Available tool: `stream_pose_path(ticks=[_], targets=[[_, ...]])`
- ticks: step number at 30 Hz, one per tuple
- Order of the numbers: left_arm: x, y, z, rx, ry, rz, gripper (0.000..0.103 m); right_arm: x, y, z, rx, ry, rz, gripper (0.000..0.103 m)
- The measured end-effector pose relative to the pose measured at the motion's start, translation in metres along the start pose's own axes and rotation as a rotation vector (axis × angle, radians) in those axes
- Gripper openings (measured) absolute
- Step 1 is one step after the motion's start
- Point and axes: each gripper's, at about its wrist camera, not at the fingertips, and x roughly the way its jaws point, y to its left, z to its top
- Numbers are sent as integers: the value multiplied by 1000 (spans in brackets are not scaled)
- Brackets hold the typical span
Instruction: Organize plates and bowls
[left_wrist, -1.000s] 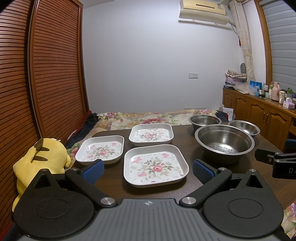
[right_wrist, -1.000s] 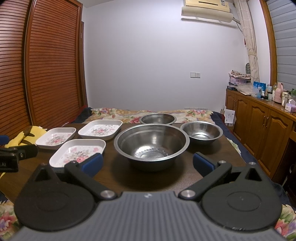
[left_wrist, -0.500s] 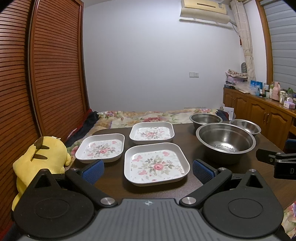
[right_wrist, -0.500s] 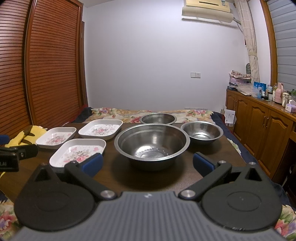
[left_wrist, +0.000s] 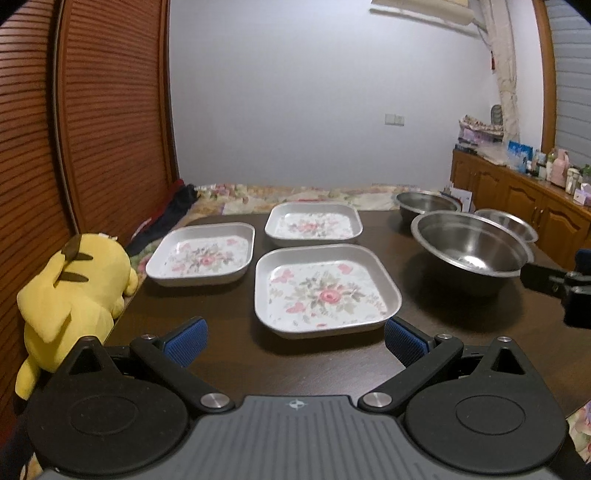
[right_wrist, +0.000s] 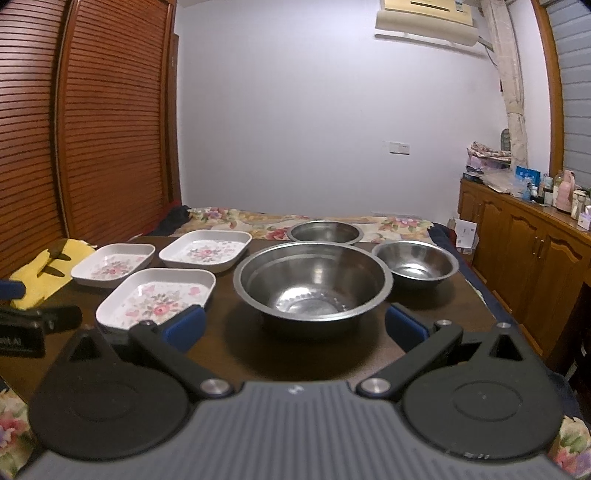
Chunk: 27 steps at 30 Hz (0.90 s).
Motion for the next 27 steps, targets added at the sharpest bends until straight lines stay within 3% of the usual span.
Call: stream_pose_path(ticks=[11,21,27], targets=[[20,19,0,-8,75,30,103,16,18,5,-33,14,65,103],[27,35,6,14,68,61,103,31,37,10,-45,35,149,103],[32,49,11,4,61,64,103,43,47,12,-37,58,242,103]])
